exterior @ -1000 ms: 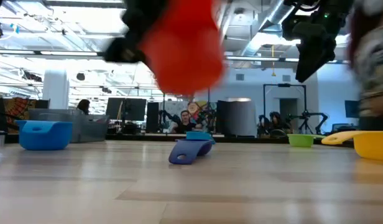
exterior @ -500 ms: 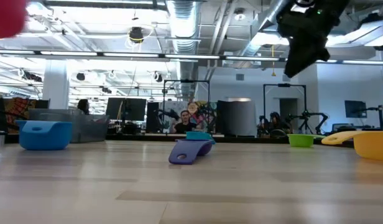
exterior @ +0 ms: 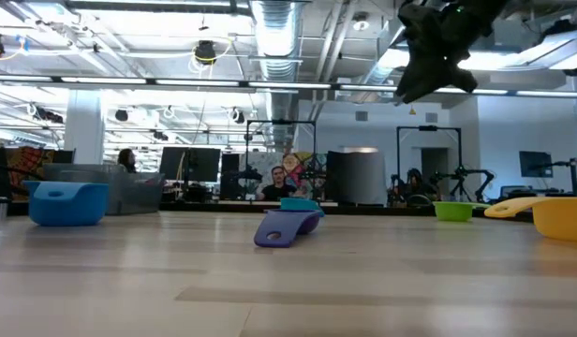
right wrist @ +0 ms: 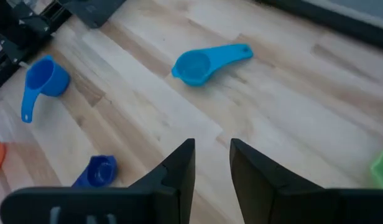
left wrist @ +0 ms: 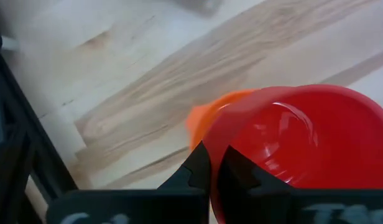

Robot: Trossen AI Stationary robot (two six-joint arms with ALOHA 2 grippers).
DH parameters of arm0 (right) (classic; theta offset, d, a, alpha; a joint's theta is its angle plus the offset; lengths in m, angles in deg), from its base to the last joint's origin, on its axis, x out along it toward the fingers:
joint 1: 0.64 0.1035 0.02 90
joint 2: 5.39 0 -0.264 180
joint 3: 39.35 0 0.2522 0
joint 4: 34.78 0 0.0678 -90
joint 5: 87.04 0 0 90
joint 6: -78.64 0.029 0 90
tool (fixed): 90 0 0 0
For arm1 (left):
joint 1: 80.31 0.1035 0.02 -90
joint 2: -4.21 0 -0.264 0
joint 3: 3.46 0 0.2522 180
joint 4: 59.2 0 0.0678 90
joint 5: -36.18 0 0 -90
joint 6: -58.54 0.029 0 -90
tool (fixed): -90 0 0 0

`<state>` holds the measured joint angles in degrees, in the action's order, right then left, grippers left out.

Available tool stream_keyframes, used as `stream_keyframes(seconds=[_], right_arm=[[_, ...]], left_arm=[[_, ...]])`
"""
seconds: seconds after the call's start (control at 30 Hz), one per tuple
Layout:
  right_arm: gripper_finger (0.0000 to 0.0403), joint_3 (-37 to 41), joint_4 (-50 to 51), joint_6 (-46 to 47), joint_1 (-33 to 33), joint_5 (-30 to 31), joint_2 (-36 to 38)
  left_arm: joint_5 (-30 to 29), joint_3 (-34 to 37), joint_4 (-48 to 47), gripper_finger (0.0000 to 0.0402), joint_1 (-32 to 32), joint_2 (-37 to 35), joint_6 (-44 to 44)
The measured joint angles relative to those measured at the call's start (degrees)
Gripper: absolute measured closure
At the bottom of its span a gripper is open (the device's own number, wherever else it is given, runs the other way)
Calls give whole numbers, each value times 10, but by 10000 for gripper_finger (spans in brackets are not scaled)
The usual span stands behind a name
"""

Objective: Nest measuring cups in basket
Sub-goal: Stack the red measuring cup on top of the orange measuring cup, then stack the blue measuring cup on top of the red measuring cup

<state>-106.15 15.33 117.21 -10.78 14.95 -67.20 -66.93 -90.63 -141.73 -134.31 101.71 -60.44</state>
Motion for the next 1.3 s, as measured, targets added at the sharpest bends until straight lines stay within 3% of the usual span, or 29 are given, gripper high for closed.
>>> stream_keyframes(seconds=[0.5, 0.93, 1.3], right_arm=[[273, 0, 16, 20, 37, 1, -5], [163, 0, 28, 62, 37, 1, -5], [169, 0, 39, 73, 37, 3, -5]], left_arm=[[24, 84, 129, 397, 0, 0, -8], [34, 62, 80, 296, 1, -24, -9], [-1, 60, 52, 261, 2, -58, -2]])
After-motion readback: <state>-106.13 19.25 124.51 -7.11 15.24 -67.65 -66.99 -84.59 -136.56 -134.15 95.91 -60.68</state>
